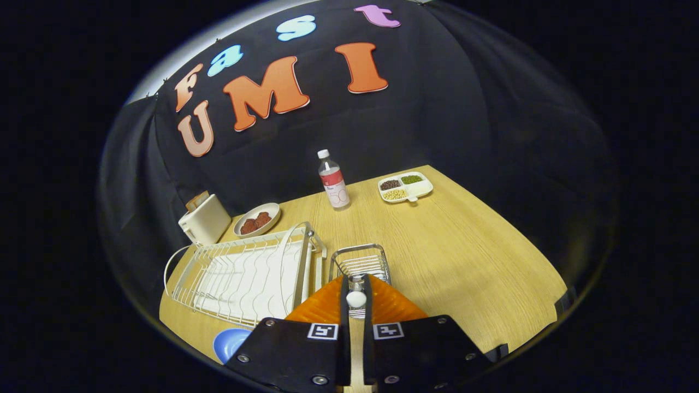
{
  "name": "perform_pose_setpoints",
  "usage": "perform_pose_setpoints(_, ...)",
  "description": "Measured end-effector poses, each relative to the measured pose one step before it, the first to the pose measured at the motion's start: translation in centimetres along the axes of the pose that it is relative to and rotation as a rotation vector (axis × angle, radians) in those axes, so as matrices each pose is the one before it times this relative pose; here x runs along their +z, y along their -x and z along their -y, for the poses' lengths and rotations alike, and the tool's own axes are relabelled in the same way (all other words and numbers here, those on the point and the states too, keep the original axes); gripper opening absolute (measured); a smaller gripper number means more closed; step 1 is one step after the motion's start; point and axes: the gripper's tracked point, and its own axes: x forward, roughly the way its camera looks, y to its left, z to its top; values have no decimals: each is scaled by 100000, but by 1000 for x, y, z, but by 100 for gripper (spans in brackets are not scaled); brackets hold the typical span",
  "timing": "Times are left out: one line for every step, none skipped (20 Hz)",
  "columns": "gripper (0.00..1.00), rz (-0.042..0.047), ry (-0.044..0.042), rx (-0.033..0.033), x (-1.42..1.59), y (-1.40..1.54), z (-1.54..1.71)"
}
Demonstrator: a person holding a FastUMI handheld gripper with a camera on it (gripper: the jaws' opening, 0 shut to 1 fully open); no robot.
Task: Take the plate from the dish rack, then take the spoon from the basket and place it into the plate.
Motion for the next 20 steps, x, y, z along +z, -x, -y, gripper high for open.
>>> perform_pose_setpoints(9,1127,274,-284,839,552,-149)
perform_pose_setpoints(9,536,710,-314,714,563,-105)
perform_pose_setpoints(9,1139,1174,-405,753,590,-119)
perform_pose_setpoints(9,1272,1476,92,925,717,-233)
perform_pose_setpoints(9,1408,1635,141,966,770,-192)
perform_pose_setpoints(9,1905,1690,156,1003,567,-171)
perform_pose_setpoints(9,2354,1494,408,1166,596,-223)
perform_pose_setpoints(9,1845,912,825,1166,805,-313)
perform_pose_setpoints(9,1647,438,1310,1021,905,-450)
perform_pose_setpoints(9,2053,667,1495,1136,810,-392)
perform_pose_setpoints(9,1765,704,1408,955,726,-474)
perform_pose_setpoints(9,939,444,1621,592,554,-403)
perform_pose_setpoints(9,408,-410,1779,513,694,-415)
perform_pose_setpoints(9,-332,-1557,1343,259,509,-305)
perform_pose_setpoints(9,149,-1903,1761,276,562,-431)
perform_pose_setpoints(9,184,-1446,2878,137,452,-716)
perform_pose_setpoints(9,-463,-847,2538,-77,547,-659)
perform_pose_setpoints(9,-761,226,2870,-449,489,-689)
perform_pose_setpoints(9,-1081,287,1546,-500,157,-507)
perform_pose_setpoints(9,-2421,-817,1874,-911,233,-568)
